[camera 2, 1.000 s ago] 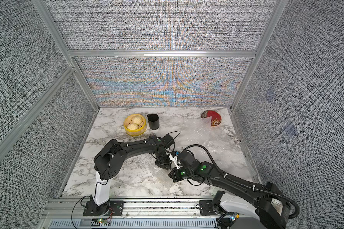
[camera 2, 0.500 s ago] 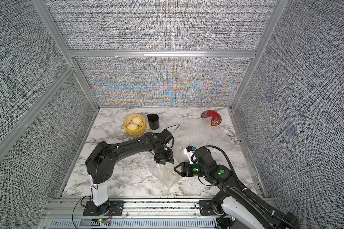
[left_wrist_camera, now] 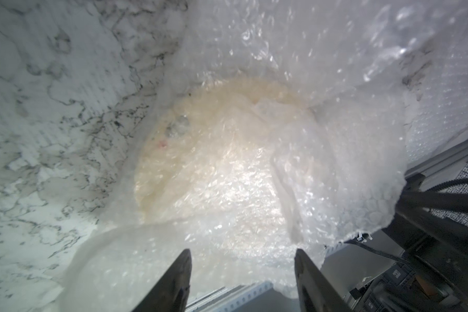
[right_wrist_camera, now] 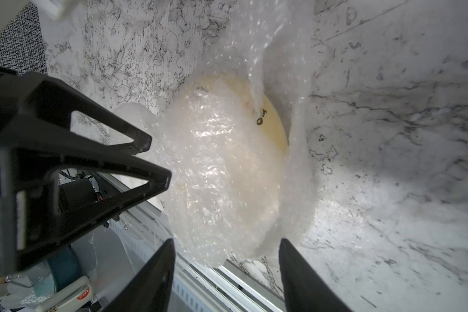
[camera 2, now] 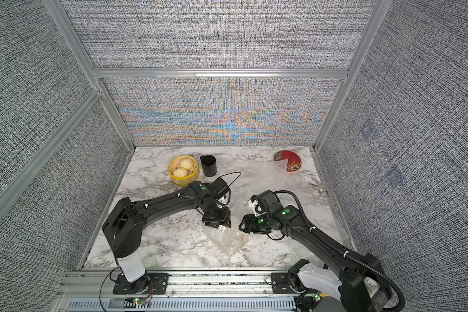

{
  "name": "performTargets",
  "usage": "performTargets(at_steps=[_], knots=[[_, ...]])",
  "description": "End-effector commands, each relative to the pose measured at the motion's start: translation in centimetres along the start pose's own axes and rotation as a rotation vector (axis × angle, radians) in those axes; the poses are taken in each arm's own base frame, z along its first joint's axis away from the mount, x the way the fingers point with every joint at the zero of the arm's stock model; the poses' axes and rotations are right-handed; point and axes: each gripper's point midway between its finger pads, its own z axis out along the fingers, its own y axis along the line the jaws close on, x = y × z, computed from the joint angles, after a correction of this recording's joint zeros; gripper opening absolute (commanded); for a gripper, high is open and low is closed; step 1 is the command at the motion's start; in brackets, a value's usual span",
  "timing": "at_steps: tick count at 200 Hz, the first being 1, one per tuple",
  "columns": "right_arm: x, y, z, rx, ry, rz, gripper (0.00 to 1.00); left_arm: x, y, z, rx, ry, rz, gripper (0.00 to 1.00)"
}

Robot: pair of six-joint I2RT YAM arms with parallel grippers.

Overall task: Unpack dinner plates from bubble wrap
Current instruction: Unwrap the bubble wrap at the center of the board.

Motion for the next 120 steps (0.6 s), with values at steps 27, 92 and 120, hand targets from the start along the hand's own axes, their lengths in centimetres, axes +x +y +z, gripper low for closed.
performTargets(at_steps=[27, 92, 120], knots=[[-0.2, -0.4, -2.6, 0.087, -0.023, -0.071, 0.64, 1.8, 0.6, -2.2, -0.011, -0.004, 0.021, 0.61], [5.2, 0.9, -5.5, 0.003, 0.133, -0.108, 0.44, 5.0, 3.5, -7.4, -0.033, -0.149, -0.084, 0.65], [7.1, 1.0, -3.3, -0.068, 0.151, -0.035, 0.23, 5.8, 4.4, -6.6, 0.03, -0.188, -0.178, 0.76]])
